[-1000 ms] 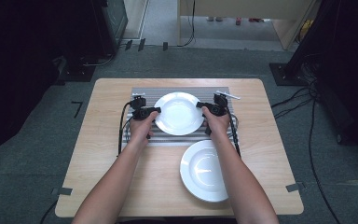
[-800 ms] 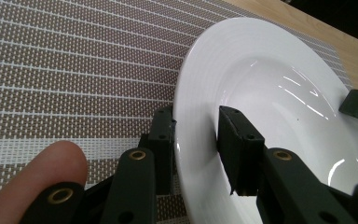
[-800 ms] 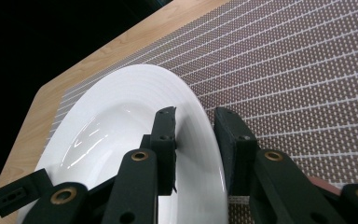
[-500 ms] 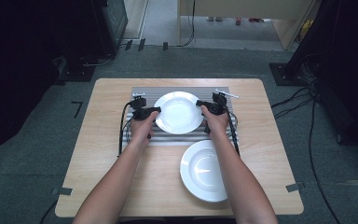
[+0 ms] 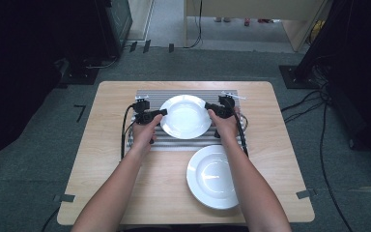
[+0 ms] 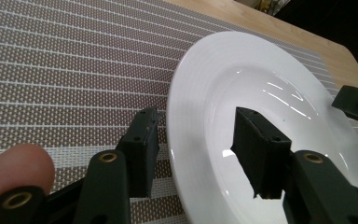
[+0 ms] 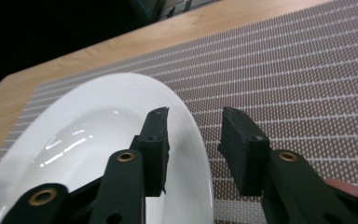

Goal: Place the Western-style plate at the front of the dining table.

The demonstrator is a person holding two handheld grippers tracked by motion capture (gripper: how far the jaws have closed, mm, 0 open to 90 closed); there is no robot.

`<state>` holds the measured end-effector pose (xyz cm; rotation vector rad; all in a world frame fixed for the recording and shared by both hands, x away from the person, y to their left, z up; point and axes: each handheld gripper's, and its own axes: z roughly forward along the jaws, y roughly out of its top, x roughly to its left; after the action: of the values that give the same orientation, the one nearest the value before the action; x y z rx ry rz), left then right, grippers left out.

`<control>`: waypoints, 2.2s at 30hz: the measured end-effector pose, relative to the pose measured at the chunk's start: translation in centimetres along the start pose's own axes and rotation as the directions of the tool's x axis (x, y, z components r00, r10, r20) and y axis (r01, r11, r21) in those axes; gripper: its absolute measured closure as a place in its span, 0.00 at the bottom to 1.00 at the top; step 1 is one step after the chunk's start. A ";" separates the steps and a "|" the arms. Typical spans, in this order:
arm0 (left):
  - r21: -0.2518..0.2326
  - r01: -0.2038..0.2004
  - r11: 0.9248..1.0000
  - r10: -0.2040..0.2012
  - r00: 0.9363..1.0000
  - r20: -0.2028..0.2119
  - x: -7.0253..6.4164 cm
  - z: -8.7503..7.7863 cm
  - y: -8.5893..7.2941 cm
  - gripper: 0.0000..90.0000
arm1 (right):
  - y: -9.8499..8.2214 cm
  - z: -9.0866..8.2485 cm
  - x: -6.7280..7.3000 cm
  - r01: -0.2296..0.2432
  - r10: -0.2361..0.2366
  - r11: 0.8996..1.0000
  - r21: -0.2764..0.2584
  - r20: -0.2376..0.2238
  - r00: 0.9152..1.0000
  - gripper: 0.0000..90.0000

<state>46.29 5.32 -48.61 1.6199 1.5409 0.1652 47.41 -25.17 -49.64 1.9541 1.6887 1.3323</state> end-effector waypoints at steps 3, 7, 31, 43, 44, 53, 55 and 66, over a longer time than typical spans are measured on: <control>-0.003 -0.021 1.000 0.021 1.000 -0.003 0.0 -0.5 -0.1 0.51 | 0.4 -0.5 -0.3 -0.001 0.001 1.000 -0.009 0.001 1.000 0.67; -0.002 -0.054 0.999 0.054 0.999 0.005 0.0 -1.2 -0.4 0.49 | 0.6 -1.3 -0.8 0.004 -0.004 1.000 -0.016 -0.018 1.000 0.62; -0.026 -0.232 0.972 0.230 0.972 -0.048 -1.0 -6.3 -1.9 0.20 | 0.5 -8.1 -1.9 0.177 -0.177 0.984 -0.005 -0.050 0.983 0.38; -0.012 -0.276 0.961 0.276 0.961 -0.024 -1.1 -8.8 -3.0 0.20 | -0.9 -11.2 -3.3 0.248 -0.248 0.969 -0.006 -0.016 0.969 0.34; -0.014 -0.276 0.961 0.275 0.961 -0.023 -1.1 -9.0 -3.1 0.20 | -1.0 -11.4 -3.4 0.248 -0.248 0.969 -0.006 -0.017 0.969 0.34; -0.008 -0.273 0.962 0.272 0.962 -0.024 -0.1 -10.7 -4.2 0.20 | -2.0 -13.7 -4.2 0.257 -0.257 0.966 -0.019 -0.008 0.966 0.32; -0.010 -0.264 0.964 0.264 0.964 -0.016 0.3 -11.2 -4.5 0.20 | -2.2 -14.2 -4.3 0.266 -0.266 0.964 -0.022 -0.004 0.964 0.31; -0.014 -0.266 0.964 0.265 0.964 -0.034 1.3 -13.4 -5.8 0.20 | -3.6 -17.3 -5.6 0.266 -0.266 0.963 -0.035 -0.011 0.964 0.31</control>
<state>33.85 12.10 -44.76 1.8123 1.3352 0.3515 32.61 -35.43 -45.05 1.6316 1.8455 1.2689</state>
